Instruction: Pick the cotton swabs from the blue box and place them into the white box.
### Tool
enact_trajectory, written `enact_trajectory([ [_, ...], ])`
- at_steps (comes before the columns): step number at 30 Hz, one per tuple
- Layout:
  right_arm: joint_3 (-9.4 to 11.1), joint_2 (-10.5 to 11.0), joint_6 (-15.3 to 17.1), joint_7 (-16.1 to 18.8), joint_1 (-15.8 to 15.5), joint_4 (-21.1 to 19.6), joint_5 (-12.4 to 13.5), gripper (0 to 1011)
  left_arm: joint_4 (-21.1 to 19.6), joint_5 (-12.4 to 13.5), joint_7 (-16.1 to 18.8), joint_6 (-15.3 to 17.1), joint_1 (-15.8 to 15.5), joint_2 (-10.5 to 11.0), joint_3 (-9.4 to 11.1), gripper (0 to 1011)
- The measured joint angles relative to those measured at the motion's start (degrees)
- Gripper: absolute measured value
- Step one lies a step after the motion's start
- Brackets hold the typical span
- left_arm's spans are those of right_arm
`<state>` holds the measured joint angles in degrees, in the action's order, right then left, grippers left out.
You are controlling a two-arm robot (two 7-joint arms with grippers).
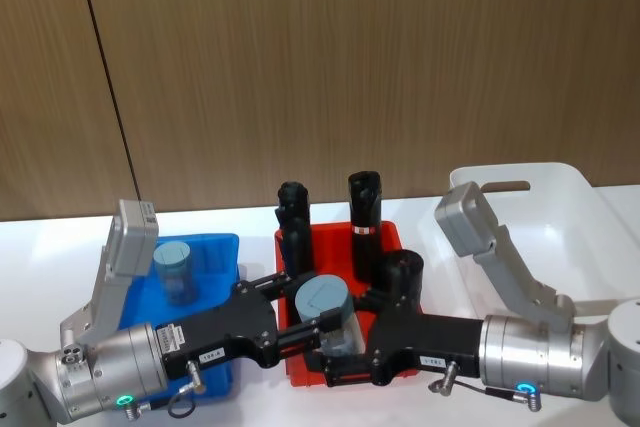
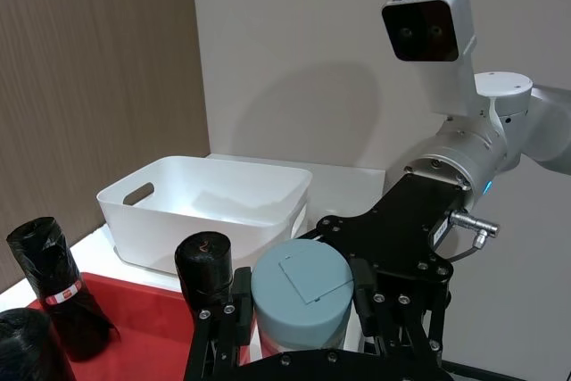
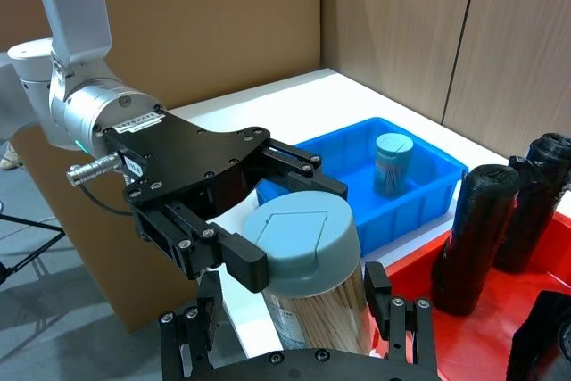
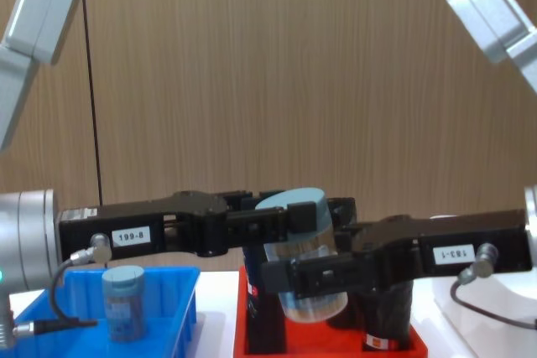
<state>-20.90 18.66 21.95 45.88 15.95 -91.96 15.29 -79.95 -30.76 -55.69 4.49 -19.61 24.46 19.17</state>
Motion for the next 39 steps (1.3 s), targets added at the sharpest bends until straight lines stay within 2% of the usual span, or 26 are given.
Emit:
enact_trajectory([
  [13,-0.89,-0.38,-0.85,-0.83,0.44,1.46,-0.57,1001,0.00,-0.01,0.00,0.00,0.00,0.00,0.00,660],
  [18,-1.13,-0.41,-1.24,-1.34,0.56,1.87,-0.72,908,0.00,-0.01,0.00,0.00,0.00,0.00,0.00,660],
  [24,-1.36,-0.35,-1.63,-1.72,0.61,2.18,-0.69,718,0.00,-0.01,-0.12,0.00,0.00,0.00,0.00,660],
  [26,-1.42,-0.30,-1.75,-1.75,0.62,2.26,-0.61,688,0.00,-0.01,-0.13,0.00,0.00,0.00,0.00,660],
  [35,-1.64,0.00,-2.00,-1.85,0.59,2.34,0.20,646,-0.01,-0.03,-0.09,-0.01,0.00,-0.01,0.00,665],
  [39,-1.68,0.18,-2.20,-1.85,0.50,2.29,0.72,645,-0.01,0.00,0.00,-0.01,0.00,0.00,-0.01,757],
])
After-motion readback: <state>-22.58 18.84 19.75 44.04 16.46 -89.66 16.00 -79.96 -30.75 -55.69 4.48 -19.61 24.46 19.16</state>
